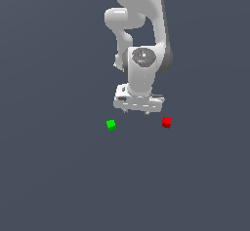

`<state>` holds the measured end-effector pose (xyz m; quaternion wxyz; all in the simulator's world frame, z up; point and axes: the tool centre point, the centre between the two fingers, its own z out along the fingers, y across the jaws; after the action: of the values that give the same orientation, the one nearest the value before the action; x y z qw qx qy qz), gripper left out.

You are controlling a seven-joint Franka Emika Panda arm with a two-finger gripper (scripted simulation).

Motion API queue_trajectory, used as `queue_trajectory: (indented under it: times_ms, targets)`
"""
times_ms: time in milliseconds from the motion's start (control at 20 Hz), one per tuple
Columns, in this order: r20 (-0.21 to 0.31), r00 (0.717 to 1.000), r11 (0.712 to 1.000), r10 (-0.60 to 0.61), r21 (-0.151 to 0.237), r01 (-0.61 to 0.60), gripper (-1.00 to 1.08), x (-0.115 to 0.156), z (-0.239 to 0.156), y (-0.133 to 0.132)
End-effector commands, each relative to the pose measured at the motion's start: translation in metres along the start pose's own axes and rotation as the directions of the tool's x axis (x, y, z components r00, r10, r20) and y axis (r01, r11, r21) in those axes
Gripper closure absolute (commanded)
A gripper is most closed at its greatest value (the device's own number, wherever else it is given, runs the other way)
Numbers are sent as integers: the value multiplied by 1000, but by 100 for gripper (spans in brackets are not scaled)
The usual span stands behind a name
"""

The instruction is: Stack the red cube on top of the green cube.

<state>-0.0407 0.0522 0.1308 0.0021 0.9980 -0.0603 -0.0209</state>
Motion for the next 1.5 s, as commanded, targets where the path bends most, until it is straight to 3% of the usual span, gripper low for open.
queue_trajectory:
  times_ms: [0, 400, 750, 1050, 1450]
  targets:
    - [-5, 1000, 1000, 17, 2, -17, -92, -7, 9, -24]
    - [-24, 997, 997, 72, 8, -72, -92, -23, 37, -100]
    - [-35, 994, 994, 105, 11, -105, -92, -29, 53, -146]
    - [-40, 992, 993, 119, 12, -119, -92, -30, 60, -166]
    - [-40, 992, 993, 119, 12, -119, -92, -30, 64, -168]
